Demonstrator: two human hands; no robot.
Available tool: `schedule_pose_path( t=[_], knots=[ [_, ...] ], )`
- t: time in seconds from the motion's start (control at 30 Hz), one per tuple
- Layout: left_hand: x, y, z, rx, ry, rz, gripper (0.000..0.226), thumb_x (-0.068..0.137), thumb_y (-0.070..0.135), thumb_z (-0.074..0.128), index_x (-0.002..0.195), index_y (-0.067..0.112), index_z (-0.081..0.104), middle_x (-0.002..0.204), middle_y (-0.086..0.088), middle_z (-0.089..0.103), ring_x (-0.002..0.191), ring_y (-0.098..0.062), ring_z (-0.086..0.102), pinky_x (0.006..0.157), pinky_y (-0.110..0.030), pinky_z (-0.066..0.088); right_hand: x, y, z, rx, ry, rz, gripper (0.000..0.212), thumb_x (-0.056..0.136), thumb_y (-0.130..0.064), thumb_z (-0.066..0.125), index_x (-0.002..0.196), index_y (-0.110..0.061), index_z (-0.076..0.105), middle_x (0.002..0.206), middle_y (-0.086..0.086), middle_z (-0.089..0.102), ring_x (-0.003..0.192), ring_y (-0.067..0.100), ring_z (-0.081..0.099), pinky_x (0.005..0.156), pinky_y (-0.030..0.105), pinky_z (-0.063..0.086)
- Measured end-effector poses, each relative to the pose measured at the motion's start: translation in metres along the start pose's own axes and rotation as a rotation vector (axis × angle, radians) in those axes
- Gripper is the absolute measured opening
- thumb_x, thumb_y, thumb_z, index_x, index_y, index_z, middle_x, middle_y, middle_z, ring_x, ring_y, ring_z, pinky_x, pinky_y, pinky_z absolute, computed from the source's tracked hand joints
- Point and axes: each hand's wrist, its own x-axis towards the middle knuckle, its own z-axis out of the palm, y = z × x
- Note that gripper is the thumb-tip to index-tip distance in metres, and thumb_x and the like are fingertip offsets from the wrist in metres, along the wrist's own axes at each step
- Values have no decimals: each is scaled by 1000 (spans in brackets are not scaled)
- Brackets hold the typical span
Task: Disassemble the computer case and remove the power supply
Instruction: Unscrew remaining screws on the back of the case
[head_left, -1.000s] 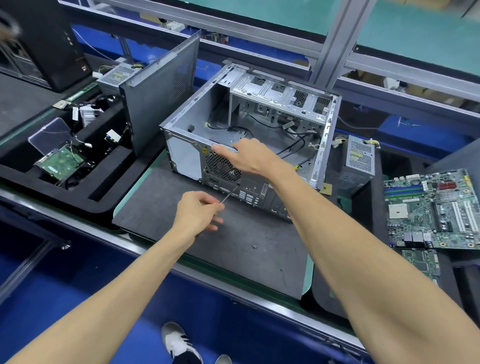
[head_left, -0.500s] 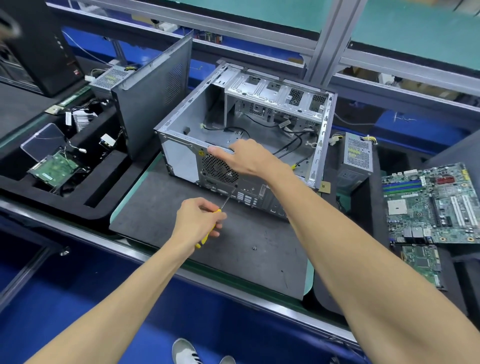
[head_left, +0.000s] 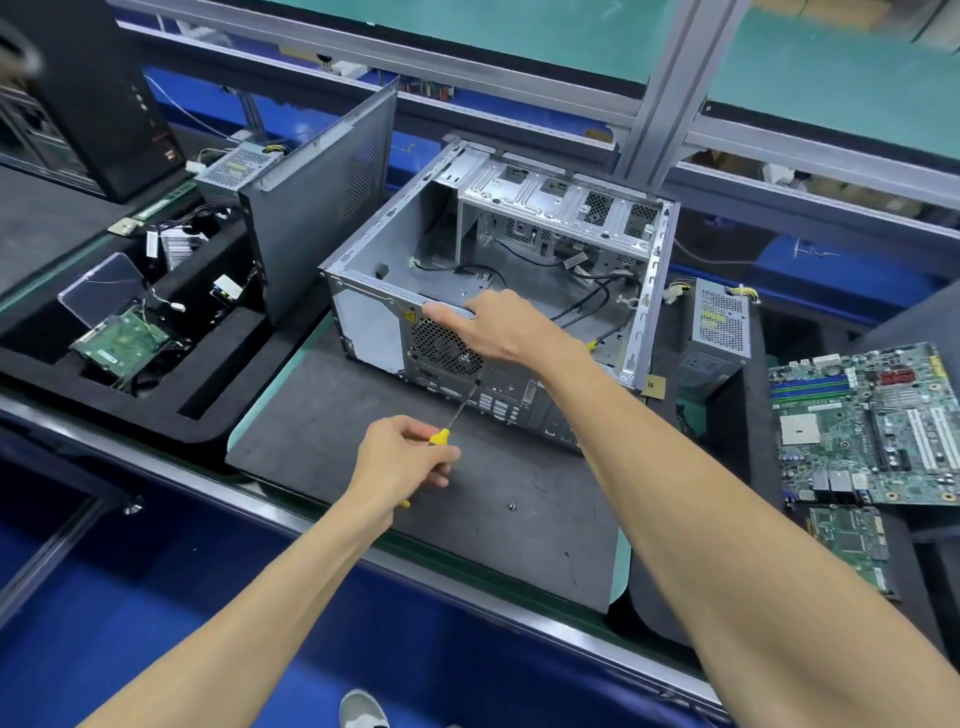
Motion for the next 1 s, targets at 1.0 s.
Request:
schedule_pose_path(
  t=[1.0],
  knots=[
    [-2,-15,-13,-202,-167,-144,26,83,37,79,87,12,73,85,-3,75,48,-10,48,38,-19,33,2,1,2,-25,14,2,72,93,-78,31,61,-14,42,60,5,49,56,18,47,50,33,28]
  ],
)
